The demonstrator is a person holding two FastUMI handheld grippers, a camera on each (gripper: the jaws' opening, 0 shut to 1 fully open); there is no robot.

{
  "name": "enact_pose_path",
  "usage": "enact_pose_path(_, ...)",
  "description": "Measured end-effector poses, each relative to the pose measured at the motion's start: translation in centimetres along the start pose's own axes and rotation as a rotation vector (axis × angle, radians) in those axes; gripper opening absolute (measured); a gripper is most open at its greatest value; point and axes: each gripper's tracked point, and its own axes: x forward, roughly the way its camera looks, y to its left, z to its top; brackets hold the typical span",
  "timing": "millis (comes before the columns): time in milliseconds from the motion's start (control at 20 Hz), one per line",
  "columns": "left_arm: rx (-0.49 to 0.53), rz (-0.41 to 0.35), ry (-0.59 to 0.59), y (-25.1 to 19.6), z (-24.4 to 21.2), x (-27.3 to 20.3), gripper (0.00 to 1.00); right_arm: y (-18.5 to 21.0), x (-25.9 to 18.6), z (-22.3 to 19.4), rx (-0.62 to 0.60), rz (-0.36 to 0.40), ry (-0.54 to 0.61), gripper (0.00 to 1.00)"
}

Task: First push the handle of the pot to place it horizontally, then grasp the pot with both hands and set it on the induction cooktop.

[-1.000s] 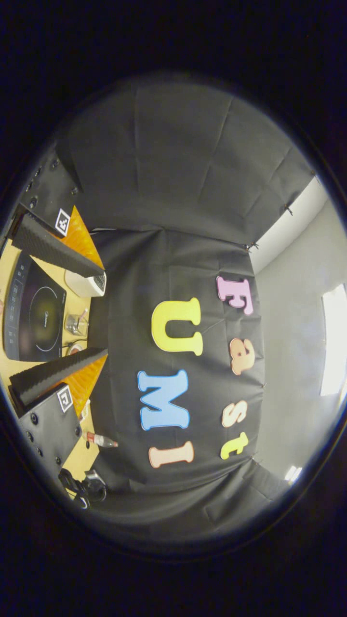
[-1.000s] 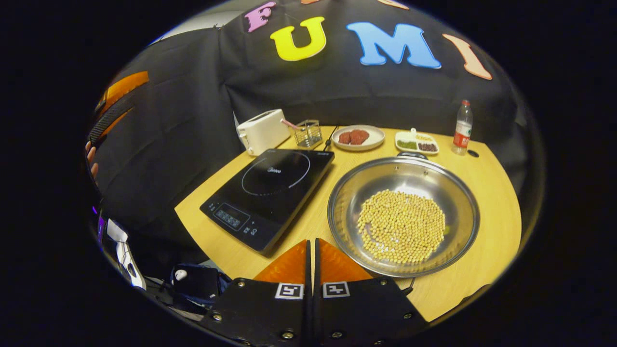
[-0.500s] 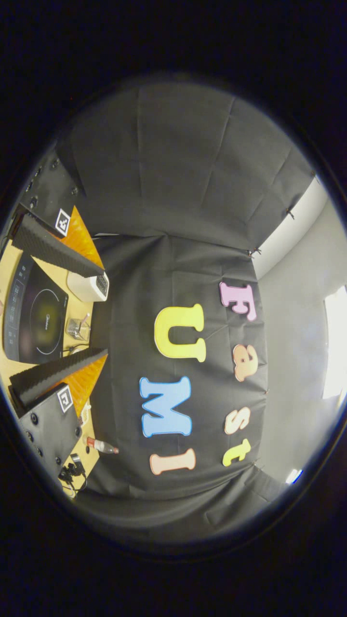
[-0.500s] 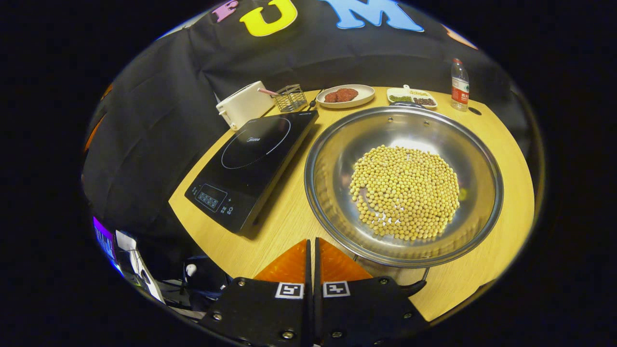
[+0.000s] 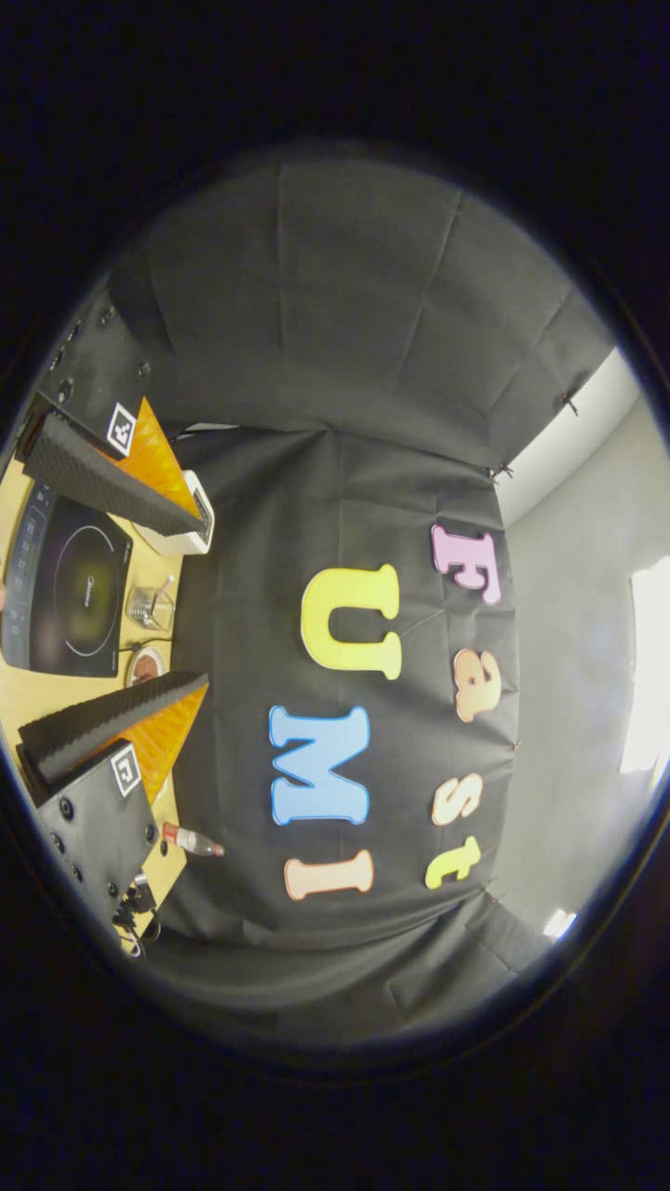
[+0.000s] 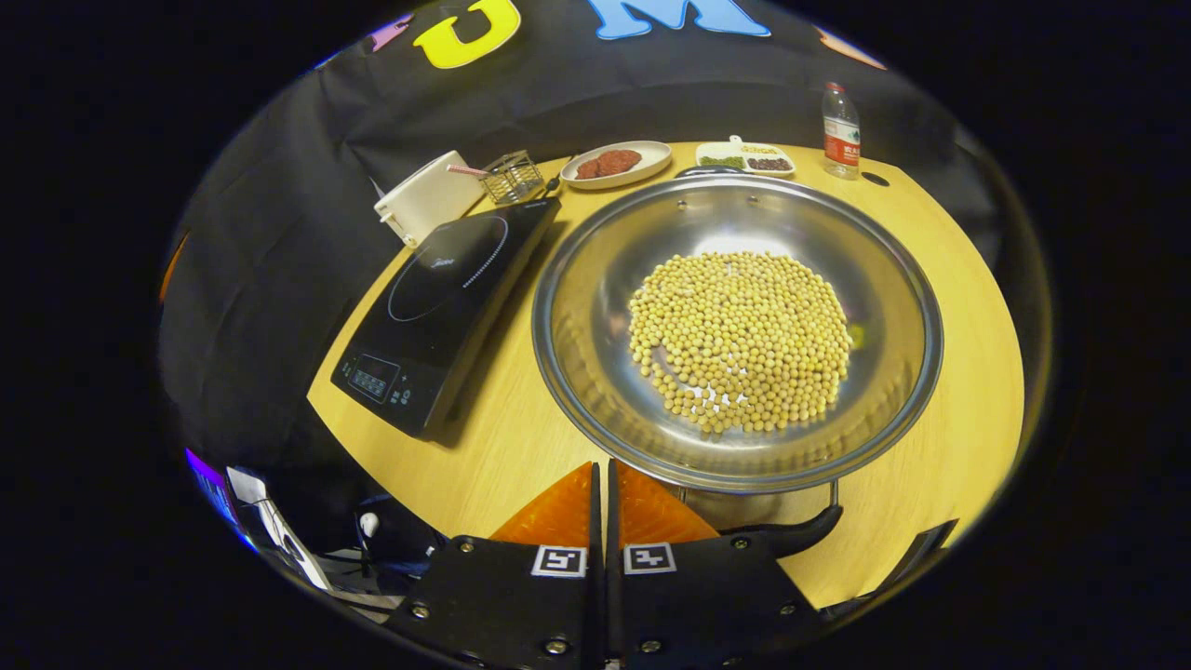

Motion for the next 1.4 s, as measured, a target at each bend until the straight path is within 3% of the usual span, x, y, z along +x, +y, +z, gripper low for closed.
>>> enact_pose_path(450,-0.007,-0.045,0.005,-2.7,-0.3,0.9,0.96,-4.6,-1.2,-1.5,-0.010,-0.105,0.077,0.01)
enact_pose_path(650,-0.015,-0.056,0.009,-3.8,-0.5,1.0,0.99,-7.3,-1.8,-1.5,-0.005,-0.185,0.089,0.01)
enact_pose_path(700,-0.017,-0.060,0.009,-4.0,-0.5,1.0,0.96,-8.0,-2.0,-1.3,-0.029,-0.209,0.081,0.00)
enact_pose_path(1050,-0.014,-0.080,0.013,-5.8,-0.6,0.6,0.99,-12.7,-2.9,-1.2,-0.096,-0.329,0.096,0.01)
enact_pose_path(1150,-0.008,-0.080,0.010,-6.1,-0.5,0.4,0.93,-14.0,-3.1,-1.3,-0.134,-0.374,0.111,0.01)
enact_pose_path(1400,0.001,-0.072,0.015,-6.7,-0.6,0.1,0.99,-17.0,-3.8,-0.2,-0.294,-0.474,0.118,0.00)
